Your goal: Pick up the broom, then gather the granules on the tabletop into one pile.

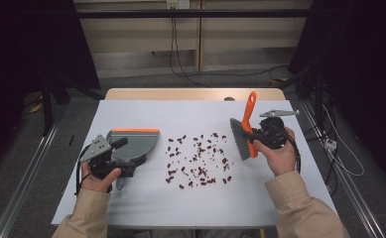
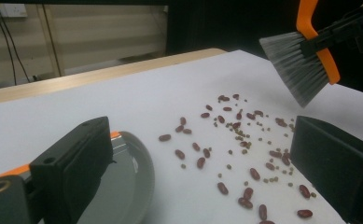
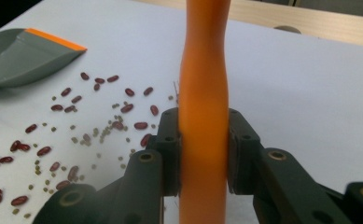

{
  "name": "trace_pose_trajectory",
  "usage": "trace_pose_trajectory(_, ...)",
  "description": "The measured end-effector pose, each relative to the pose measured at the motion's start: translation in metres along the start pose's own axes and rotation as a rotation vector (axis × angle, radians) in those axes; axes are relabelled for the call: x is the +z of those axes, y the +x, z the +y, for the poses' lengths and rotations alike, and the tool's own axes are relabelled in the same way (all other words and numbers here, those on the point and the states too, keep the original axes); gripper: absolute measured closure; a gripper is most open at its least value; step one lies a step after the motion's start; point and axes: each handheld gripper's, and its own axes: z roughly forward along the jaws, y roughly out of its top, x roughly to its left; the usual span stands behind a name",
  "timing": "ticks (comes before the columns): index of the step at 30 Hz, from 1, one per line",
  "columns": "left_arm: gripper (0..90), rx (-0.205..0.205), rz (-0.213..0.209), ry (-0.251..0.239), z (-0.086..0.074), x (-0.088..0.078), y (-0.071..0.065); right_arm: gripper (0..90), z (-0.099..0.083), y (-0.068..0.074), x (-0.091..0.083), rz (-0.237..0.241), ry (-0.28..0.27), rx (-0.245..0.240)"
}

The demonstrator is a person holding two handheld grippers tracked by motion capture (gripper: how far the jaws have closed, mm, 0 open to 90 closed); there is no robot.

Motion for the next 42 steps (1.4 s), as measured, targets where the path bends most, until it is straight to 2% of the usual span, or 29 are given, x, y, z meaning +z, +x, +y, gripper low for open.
trace_pose_trajectory(7, 5.8, 0.0, 0.009, 0.007, -0.005, -0.004, 0.004, 71.5, -0.006, -0.008, 0.002, -0.029, 0.071, -0.012)
trace_pose_trajectory(10, 5.8, 0.002, 0.01, 0.007, -0.007, -0.004, 0.004, 71.5, -0.01, -0.011, 0.005, -0.044, 0.092, -0.001)
trace_pose_trajectory(17, 5.8, 0.008, 0.018, 0.021, -0.01, -0.004, 0.006, 71.4, -0.011, -0.017, 0.017, -0.065, 0.078, 0.012)
trace_pose_trajectory(20, 5.8, 0.006, 0.02, 0.025, -0.011, -0.003, 0.007, 71.2, -0.01, -0.018, 0.025, -0.073, 0.054, 0.003)
trace_pose_trajectory(26, 5.7, 0.011, 0.025, 0.03, -0.013, -0.003, 0.01, 70.7, -0.009, -0.015, 0.045, -0.104, 0.063, -0.003)
trace_pose_trajectory(30, 5.6, 0.008, 0.029, 0.031, -0.015, -0.004, 0.011, 70.4, -0.009, -0.012, 0.054, -0.102, 0.066, -0.018)
trace_pose_trajectory(32, 5.6, 0.001, 0.03, 0.028, -0.015, -0.004, 0.011, 70.2, -0.009, -0.011, 0.057, -0.104, 0.074, -0.031)
trace_pose_trajectory(42, 5.6, 0.004, 0.035, 0.036, -0.017, -0.006, 0.012, 70.0, -0.011, -0.012, 0.061, -0.111, 0.072, -0.024)
